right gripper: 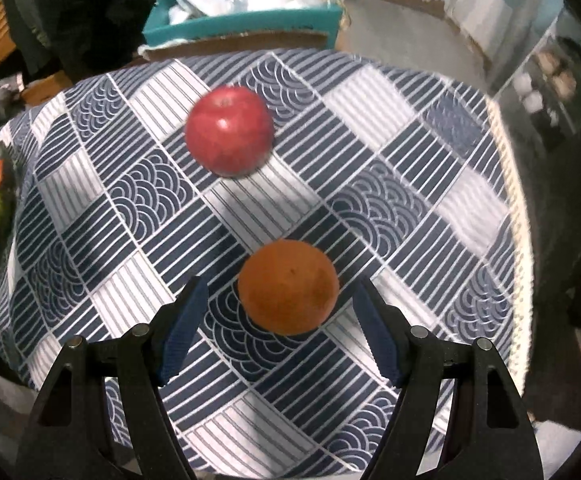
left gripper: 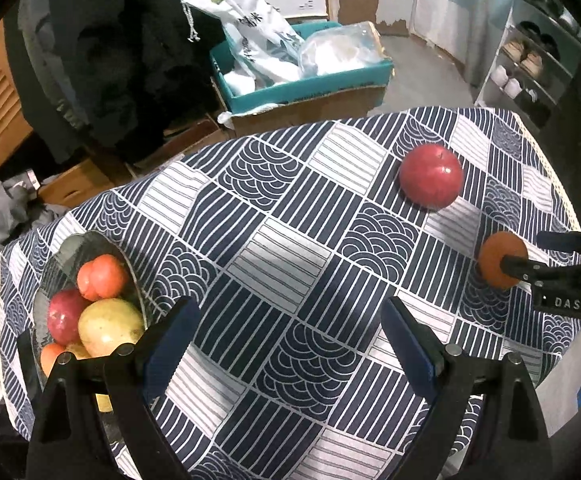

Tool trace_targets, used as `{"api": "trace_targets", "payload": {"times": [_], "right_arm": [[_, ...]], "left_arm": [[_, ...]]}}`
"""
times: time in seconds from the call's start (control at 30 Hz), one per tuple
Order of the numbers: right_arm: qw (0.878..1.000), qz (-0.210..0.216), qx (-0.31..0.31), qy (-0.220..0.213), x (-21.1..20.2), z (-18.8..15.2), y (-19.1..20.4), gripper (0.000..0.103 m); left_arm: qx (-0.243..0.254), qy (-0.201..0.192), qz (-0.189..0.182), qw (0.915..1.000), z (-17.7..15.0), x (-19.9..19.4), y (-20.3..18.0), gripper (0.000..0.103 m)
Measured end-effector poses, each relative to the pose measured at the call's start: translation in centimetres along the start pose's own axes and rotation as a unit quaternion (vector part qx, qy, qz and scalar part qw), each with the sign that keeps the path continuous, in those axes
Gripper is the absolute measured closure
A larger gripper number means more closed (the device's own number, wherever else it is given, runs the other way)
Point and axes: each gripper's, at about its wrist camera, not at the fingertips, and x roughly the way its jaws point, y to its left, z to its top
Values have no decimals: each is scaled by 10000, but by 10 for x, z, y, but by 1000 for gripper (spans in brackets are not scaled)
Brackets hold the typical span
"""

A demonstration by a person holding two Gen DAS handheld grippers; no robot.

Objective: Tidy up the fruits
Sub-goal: 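Grasp the orange with the right tool while the left tool grasps the red apple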

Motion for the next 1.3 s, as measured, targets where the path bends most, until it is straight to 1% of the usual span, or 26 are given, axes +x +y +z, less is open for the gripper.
{"api": "trace_targets", "payload": {"times": [0.1, 0.2, 0.47, 0.53, 0.57, 0.6, 0.7, 0.8, 0.97, 1.03, 1.3], "right_arm": [[9997, 110, 143, 170, 15, 1, -3, 28], [9994, 96, 175, 292, 25, -1, -4, 28], [9990, 68, 178, 405, 40, -3, -5, 28], [9990, 73, 166, 416, 44, -2, -3, 29], [9989, 59, 152, 442, 45, -3, -4, 33], [9989, 5, 140, 454, 46, -4, -4, 34], [9990, 43, 119, 424, 48, -6, -9, 36], [9992, 52, 222, 331, 44, -7, -16, 37], [9993, -28, 361, -11, 30, 1, -31, 37], [9992, -127, 365, -141, 25, 6, -35, 37], [9972, -468, 341, -472, 13, 25, -49, 37]], "left_arm": [[55, 37, 35, 10000, 0, 7, -3, 10], [46, 127, 8, 9999, -1, 16, -4, 10], [7, 261, -99, 9996, 1, 31, -8, 10], [-15, 295, -129, 9995, 2, 34, -10, 10], [-26, 306, -156, 9994, 3, 35, -10, 10], [-36, 319, -185, 9993, 4, 36, -11, 10], [-62, 329, -245, 9991, 6, 39, -14, 10], [-98, 389, -360, 9985, 11, 44, -19, 10], [-90, 393, -453, 9982, 20, 49, -31, 10], [-72, 385, -486, 9980, 25, 50, -36, 10], [12, 324, -826, 9961, 52, 55, -62, 10]]}}
